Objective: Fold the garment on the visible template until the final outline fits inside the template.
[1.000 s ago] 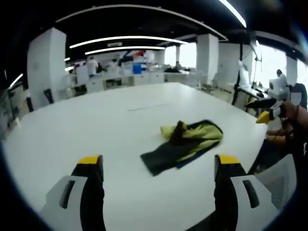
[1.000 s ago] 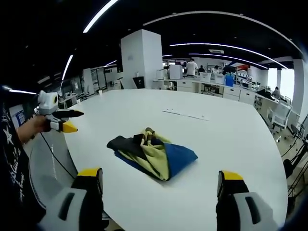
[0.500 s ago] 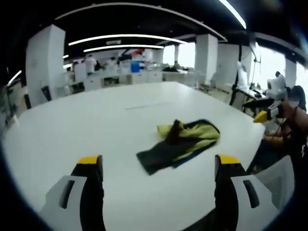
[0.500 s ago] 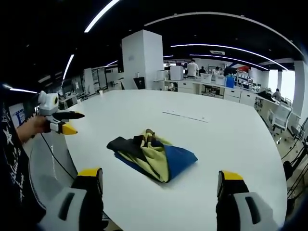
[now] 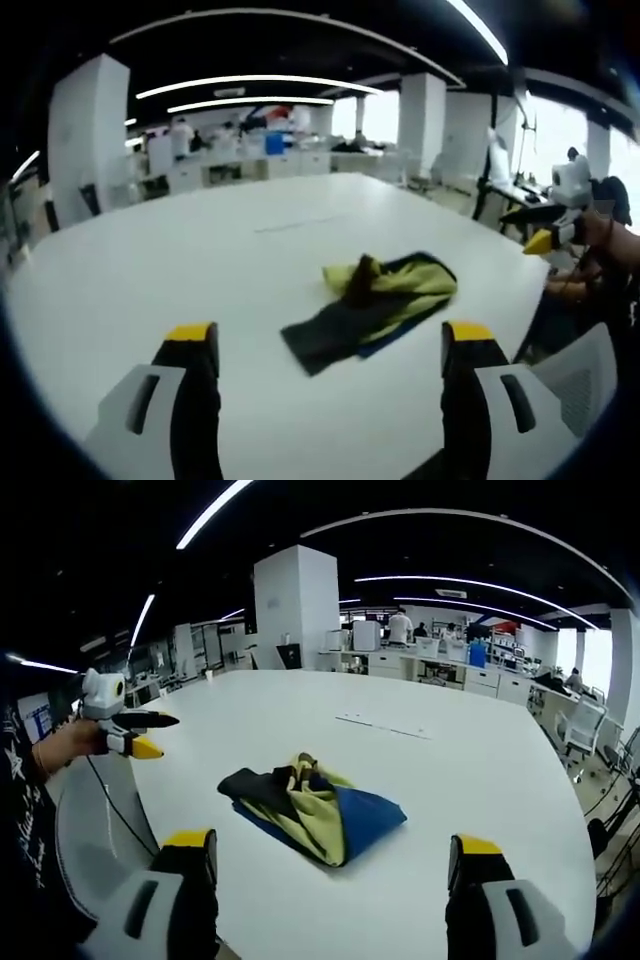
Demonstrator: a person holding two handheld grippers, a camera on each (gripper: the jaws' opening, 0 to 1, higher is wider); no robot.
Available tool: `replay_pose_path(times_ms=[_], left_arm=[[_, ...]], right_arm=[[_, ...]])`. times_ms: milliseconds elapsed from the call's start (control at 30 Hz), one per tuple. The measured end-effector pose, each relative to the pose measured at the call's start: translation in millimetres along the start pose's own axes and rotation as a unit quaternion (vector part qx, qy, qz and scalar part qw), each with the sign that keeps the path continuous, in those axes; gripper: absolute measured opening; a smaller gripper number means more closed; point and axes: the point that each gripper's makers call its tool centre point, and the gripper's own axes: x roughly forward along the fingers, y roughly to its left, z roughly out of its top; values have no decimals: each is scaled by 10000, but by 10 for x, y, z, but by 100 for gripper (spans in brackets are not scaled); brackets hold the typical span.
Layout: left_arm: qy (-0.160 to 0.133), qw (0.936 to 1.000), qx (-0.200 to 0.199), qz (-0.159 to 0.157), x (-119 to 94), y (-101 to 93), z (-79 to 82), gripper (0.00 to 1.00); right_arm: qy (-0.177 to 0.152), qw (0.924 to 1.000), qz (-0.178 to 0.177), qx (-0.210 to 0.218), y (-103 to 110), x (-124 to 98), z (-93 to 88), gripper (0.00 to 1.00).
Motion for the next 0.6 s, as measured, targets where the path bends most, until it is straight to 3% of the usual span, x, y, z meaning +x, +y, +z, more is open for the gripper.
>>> replay_pose_path(times_ms=[267, 600], left_arm=[[-14, 9999, 15, -150, 169, 16, -25, 79], [-150, 9978, 339, -557, 504, -66, 48, 69]], right_arm=[[-24, 9995, 150, -294, 9, 192, 79, 84], [86, 9974, 491, -511, 62, 499, 100, 76]])
